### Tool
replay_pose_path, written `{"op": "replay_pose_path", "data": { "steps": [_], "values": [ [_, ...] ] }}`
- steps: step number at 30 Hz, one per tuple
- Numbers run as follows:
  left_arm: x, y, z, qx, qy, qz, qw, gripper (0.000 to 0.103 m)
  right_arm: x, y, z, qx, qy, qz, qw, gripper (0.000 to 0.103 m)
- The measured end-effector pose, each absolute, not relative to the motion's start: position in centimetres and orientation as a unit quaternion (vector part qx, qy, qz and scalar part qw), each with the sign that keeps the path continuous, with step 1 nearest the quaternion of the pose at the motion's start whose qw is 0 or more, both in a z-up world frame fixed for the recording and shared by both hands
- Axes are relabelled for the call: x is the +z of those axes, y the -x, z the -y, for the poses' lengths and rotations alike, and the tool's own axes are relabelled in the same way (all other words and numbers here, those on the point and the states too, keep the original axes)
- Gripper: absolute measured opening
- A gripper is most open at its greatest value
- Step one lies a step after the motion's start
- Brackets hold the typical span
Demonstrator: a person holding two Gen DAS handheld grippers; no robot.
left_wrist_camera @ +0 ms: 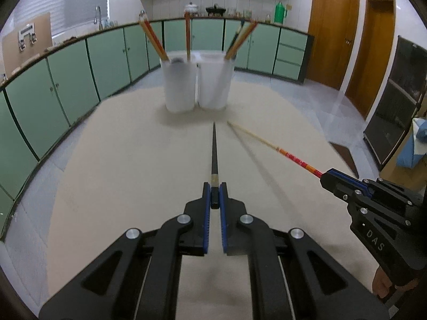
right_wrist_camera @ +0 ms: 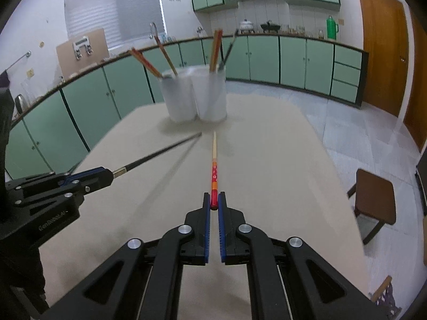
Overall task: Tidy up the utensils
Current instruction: 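Grasp the black chopstick with the left gripper while the right lifts the red one, then drop the black chopstick into the white holder while the right drops the red one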
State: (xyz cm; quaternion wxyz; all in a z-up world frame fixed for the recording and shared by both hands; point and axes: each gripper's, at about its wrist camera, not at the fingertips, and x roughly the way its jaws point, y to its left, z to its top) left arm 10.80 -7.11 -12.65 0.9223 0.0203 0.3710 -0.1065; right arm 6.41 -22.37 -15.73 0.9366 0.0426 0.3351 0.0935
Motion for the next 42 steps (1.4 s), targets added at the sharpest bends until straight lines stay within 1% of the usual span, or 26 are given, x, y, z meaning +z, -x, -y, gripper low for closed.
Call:
{"op": "replay_pose_path", "data": {
  "steps": [17,33,42],
  "values": [
    [-2.6,-8.9,6.3,-0.126,-0.024,-0.259,0.957,0.006,-7.0,-6.7,22.1,0.135,-0.041,-0.265,0.954,0.005],
    [2.7,-6.8,5.2,-0.145,-0.027,-0.193,0.97,0.006,-0.6,-6.0,21.5,0.169,-0.032,-0.206,0.963,0.005],
    [5.3,-8.5,4.5,-0.15,-0.02,-0.164,0.975,0.006,2.6,-8.8,21.3,0.186,-0.028,-0.185,0.965,0.005]
  ]
}}
